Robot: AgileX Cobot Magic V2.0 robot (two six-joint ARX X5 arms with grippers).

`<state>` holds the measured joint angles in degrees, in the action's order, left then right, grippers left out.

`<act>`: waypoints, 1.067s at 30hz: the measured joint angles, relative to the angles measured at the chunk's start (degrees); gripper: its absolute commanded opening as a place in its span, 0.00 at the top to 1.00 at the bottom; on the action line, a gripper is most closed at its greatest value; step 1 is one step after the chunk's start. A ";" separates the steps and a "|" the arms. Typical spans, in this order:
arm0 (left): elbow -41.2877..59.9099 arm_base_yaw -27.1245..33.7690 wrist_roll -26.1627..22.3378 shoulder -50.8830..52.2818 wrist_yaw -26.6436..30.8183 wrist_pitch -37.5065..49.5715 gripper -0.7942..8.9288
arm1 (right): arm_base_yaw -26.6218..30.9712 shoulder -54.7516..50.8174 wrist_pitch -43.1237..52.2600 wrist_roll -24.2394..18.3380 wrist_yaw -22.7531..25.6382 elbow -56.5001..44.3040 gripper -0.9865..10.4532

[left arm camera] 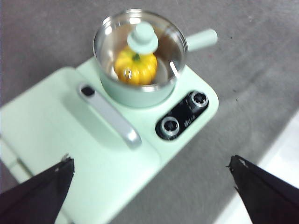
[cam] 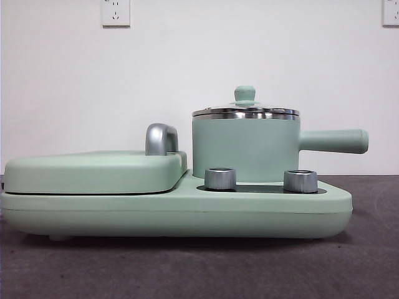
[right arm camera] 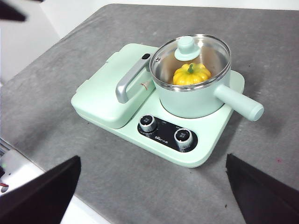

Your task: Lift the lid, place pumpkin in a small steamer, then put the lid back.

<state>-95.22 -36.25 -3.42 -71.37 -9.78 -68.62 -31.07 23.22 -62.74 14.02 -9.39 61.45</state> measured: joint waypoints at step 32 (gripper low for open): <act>32.83 0.00 12.07 40.92 0.00 12.09 0.90 | 0.00 0.00 2.38 -0.07 -5.60 0.00 0.90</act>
<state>-62.39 -36.25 8.64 -30.46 -9.78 -56.53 -31.07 23.22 -60.36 13.96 -14.98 61.45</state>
